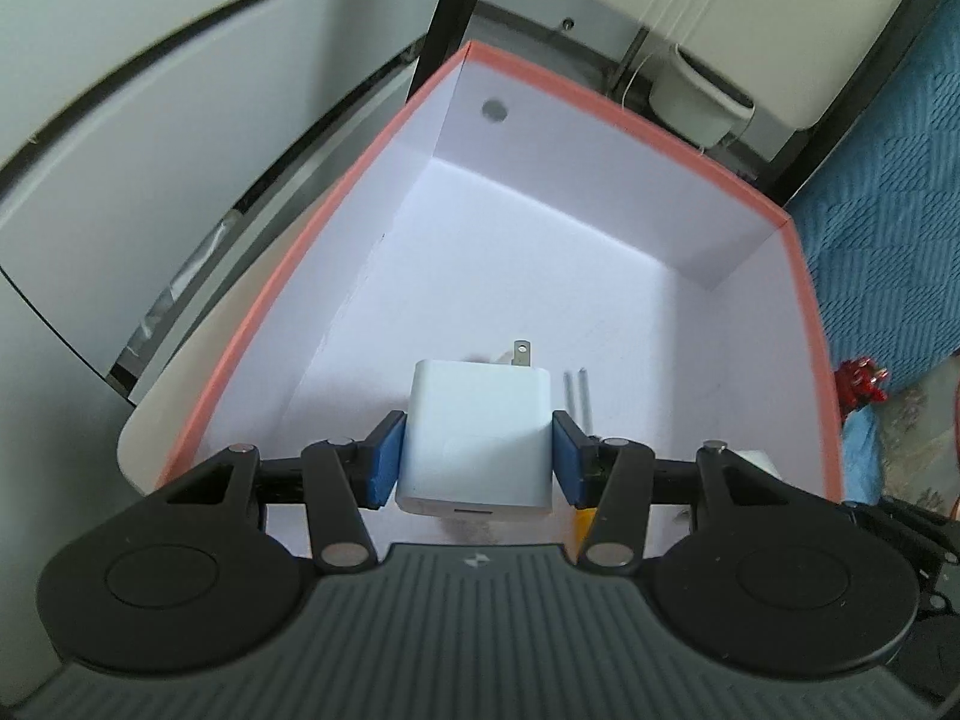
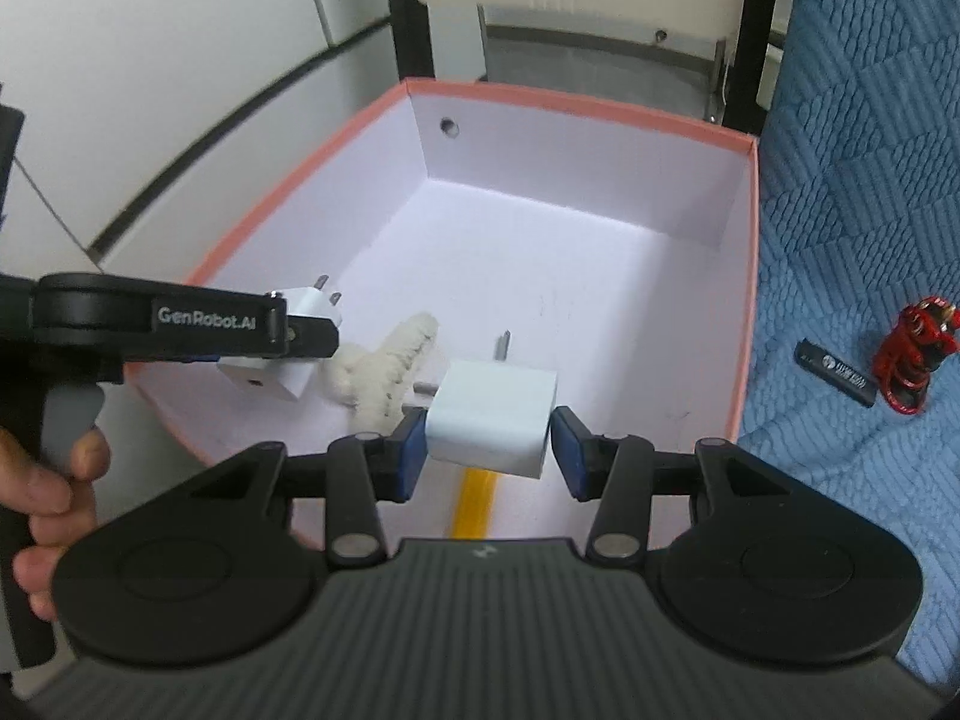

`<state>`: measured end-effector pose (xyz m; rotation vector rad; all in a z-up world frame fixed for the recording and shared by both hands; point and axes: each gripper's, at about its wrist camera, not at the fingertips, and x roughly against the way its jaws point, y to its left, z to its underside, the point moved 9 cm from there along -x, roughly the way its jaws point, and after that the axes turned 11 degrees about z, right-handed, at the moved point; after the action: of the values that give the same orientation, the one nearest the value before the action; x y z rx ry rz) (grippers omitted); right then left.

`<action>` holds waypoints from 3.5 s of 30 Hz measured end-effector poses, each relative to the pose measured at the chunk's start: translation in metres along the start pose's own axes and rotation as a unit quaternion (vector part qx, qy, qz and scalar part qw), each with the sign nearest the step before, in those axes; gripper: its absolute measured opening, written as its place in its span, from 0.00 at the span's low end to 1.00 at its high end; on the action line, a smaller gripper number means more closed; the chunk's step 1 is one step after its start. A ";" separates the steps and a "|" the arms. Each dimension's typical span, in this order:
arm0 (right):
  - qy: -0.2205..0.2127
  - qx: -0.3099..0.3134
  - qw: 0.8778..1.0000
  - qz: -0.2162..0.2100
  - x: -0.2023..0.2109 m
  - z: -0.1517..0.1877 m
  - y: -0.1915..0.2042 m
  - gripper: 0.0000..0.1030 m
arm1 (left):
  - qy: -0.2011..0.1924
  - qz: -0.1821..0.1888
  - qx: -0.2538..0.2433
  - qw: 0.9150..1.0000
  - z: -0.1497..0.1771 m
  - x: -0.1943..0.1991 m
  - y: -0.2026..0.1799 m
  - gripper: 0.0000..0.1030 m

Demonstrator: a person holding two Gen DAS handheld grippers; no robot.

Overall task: Organize rigid objects
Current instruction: 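Lower both chargers into the pink box and open both grippers, then withdraw both open grippers from the box back toward the chair seat, then grasp the black USB stick with the left gripper while the right grasps the red devil figurine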

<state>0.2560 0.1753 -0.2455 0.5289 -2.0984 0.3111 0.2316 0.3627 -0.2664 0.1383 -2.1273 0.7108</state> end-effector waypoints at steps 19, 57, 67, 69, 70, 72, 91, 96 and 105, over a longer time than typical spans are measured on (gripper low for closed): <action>-0.037 -0.024 0.999 0.005 0.043 -0.005 -0.025 0.45 | -0.037 0.009 -0.024 0.999 0.000 0.037 -0.036 0.65; -0.147 -0.099 0.983 0.055 0.230 0.117 -0.159 0.47 | -0.108 0.068 -0.118 0.985 0.157 0.168 -0.231 0.67; -0.144 -0.151 0.974 0.086 0.245 0.168 -0.194 0.47 | -0.089 0.100 -0.147 0.980 0.200 0.156 -0.266 0.70; -0.146 -0.162 0.972 0.091 0.245 0.174 -0.203 0.47 | -0.085 0.105 -0.148 0.980 0.203 0.152 -0.271 0.70; -0.147 -0.168 0.970 0.093 0.244 0.177 -0.207 0.47 | -0.083 0.108 -0.153 0.979 0.205 0.148 -0.275 0.70; -0.147 -0.179 0.968 0.096 0.240 0.181 -0.216 0.47 | -0.082 0.108 -0.165 0.977 0.205 0.142 -0.281 0.70; -0.145 -0.208 0.963 0.092 0.136 0.146 -0.271 0.47 | -0.047 0.103 -0.183 0.977 0.137 -0.009 -0.314 0.70; -0.143 -0.233 0.958 0.089 0.101 0.116 -0.297 0.47 | -0.034 0.111 -0.184 0.976 0.123 -0.063 -0.323 0.74; -0.119 -0.248 0.959 0.067 0.021 0.077 -0.323 0.53 | -0.024 0.096 -0.197 0.975 0.092 -0.163 -0.319 0.77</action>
<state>0.3455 -0.1443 -0.2636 0.1285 -2.3386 -0.2156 0.3765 0.0233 -0.2941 -0.2707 -2.3046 0.3838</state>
